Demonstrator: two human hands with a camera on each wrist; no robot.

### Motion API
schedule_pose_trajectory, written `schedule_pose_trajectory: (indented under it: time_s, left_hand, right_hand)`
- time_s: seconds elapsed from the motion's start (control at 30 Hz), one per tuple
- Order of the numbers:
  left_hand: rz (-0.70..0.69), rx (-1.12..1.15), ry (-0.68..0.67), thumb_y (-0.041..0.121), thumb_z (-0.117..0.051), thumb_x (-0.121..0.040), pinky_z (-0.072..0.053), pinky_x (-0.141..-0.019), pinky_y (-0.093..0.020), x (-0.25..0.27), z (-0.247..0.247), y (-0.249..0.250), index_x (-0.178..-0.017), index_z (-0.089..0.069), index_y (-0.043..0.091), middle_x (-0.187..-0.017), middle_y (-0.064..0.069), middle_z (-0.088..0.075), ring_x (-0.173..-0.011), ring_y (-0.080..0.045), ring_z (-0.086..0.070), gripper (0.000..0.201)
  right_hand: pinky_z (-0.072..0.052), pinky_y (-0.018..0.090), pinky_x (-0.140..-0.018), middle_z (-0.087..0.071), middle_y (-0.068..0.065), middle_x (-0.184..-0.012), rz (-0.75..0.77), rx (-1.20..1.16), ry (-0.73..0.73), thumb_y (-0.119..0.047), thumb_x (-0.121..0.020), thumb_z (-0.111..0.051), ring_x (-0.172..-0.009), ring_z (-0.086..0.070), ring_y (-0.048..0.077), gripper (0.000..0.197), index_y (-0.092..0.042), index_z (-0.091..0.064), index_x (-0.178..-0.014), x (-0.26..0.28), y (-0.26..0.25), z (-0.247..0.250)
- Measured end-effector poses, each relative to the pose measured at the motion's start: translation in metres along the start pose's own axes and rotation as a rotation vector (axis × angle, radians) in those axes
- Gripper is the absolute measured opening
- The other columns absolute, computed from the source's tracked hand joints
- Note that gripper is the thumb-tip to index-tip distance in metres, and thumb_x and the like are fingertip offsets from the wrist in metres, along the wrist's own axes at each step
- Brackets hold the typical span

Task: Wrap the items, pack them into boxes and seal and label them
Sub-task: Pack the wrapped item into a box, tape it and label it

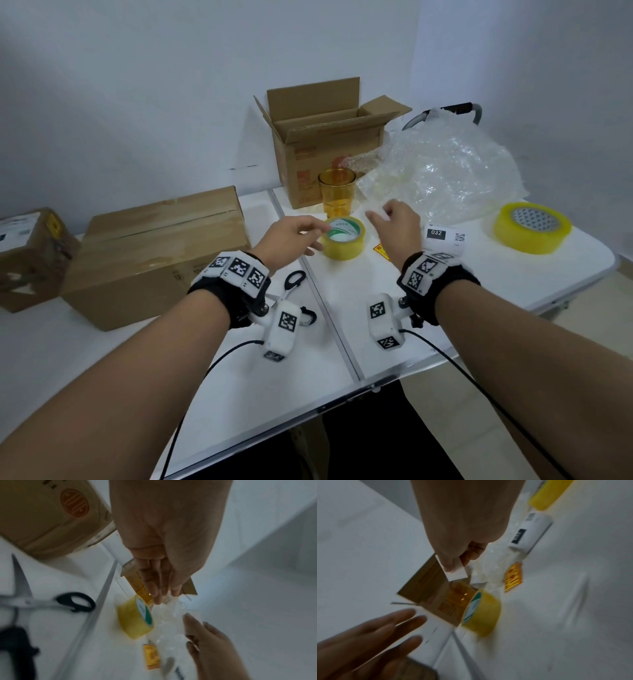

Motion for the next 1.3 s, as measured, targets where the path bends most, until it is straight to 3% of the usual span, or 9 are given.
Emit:
schedule_pose_trajectory:
  time_s: [0.2,0.33,0.43,0.53,0.63,0.77,0.87,1.03,1.3]
  left_hand:
    - [0.136,0.48,0.101,0.05,-0.049,-0.098,-0.057,-0.085,-0.026,0.019,0.02,-0.015,-0.113,-0.068,0.005,-0.108,-0.007,-0.073,-0.096,-0.018,-0.071,0.051]
    - [0.128,0.6,0.19,0.03,-0.056,-0.099,-0.056,-0.081,-0.022,0.039,0.044,-0.029,-0.095,-0.07,0.006,-0.089,-0.004,-0.073,-0.081,-0.012,-0.068,0.029]
    - [0.153,0.644,0.309,0.015,-0.053,-0.1,-0.057,-0.074,-0.021,0.055,0.065,-0.045,-0.083,-0.068,0.008,-0.072,0.0,-0.07,-0.069,-0.011,-0.064,0.024]
    - [0.205,0.606,0.366,0.013,-0.054,-0.1,-0.058,-0.072,-0.021,0.068,0.083,-0.066,-0.095,-0.066,-0.001,-0.08,-0.007,-0.072,-0.073,-0.015,-0.067,0.019]
    - [0.242,0.577,0.365,0.015,-0.06,-0.097,-0.056,-0.066,-0.018,0.079,0.092,-0.081,-0.098,-0.069,0.0,-0.083,-0.007,-0.074,-0.07,-0.012,-0.067,0.017]
    - [0.237,0.547,0.353,0.015,-0.063,-0.095,-0.054,-0.061,-0.016,0.091,0.095,-0.085,-0.095,-0.069,0.004,-0.085,-0.007,-0.072,-0.067,-0.009,-0.066,0.012]
    - [0.238,0.569,0.346,0.016,-0.063,-0.095,-0.056,-0.065,-0.017,0.096,0.096,-0.088,-0.099,-0.069,0.006,-0.087,-0.007,-0.072,-0.07,-0.01,-0.066,0.013]
    - [0.204,0.554,0.263,0.018,-0.063,-0.094,-0.056,-0.071,-0.018,0.099,0.093,-0.086,-0.101,-0.07,0.008,-0.091,-0.007,-0.072,-0.075,-0.01,-0.066,0.014]
    - [0.245,0.486,0.285,0.013,-0.063,-0.094,-0.055,-0.074,-0.019,0.106,0.101,-0.1,-0.107,-0.07,0.007,-0.094,-0.004,-0.073,-0.078,-0.012,-0.064,0.016]
  right_hand:
    - [-0.041,0.034,-0.061,-0.051,-0.001,-0.089,0.465,0.048,-0.188,-0.028,-0.091,-0.059,-0.074,-0.052,0.017,0.017,-0.017,-0.05,-0.082,0.038,-0.091,-0.048]
    - [-0.046,0.04,-0.067,-0.052,0.001,-0.09,0.589,0.025,-0.304,-0.016,-0.086,-0.062,-0.078,-0.053,0.021,0.011,-0.014,-0.051,-0.085,0.058,-0.114,-0.08]
    - [-0.046,0.027,-0.071,-0.053,-0.003,-0.093,0.612,-0.076,-0.422,-0.024,-0.084,-0.072,-0.082,-0.055,0.012,0.016,-0.014,-0.06,-0.09,0.071,-0.125,-0.1]
    - [-0.046,0.017,-0.077,-0.059,-0.002,-0.097,0.468,-0.244,-0.493,-0.032,-0.085,-0.072,-0.086,-0.058,0.007,0.02,-0.015,-0.067,-0.093,0.08,-0.131,-0.109]
    - [-0.049,0.023,-0.082,-0.062,-0.002,-0.107,0.217,-0.374,-0.444,-0.034,-0.087,-0.07,-0.095,-0.061,0.011,0.026,-0.016,-0.065,-0.105,0.076,-0.126,-0.116]
    - [-0.05,0.017,-0.064,-0.066,0.003,-0.098,-0.054,-0.56,-0.649,-0.024,-0.088,-0.07,-0.085,-0.063,0.011,0.024,-0.008,-0.064,-0.106,0.085,-0.126,-0.131]
    - [-0.046,0.013,-0.053,-0.063,0.006,-0.09,-0.089,-0.619,-0.628,-0.014,-0.089,-0.069,-0.075,-0.058,0.011,0.018,-0.004,-0.064,-0.103,0.091,-0.128,-0.131]
    - [-0.045,0.012,-0.056,-0.066,0.0,-0.078,-0.042,-0.61,-0.727,-0.014,-0.091,-0.066,-0.067,-0.059,0.003,0.007,-0.015,-0.066,-0.084,0.1,-0.129,-0.129]
    - [-0.043,0.008,-0.056,-0.06,-0.001,-0.076,-0.127,-0.628,-0.603,-0.006,-0.097,-0.054,-0.065,-0.054,0.005,0.006,-0.006,-0.06,-0.096,0.111,-0.102,-0.129]
Point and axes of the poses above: each hand's wrist, its own x-axis away from the middle knuckle, its own z-axis out of the back of the hand, y = z × x, the point moved 4 cm from there along -x, towards the middle knuckle
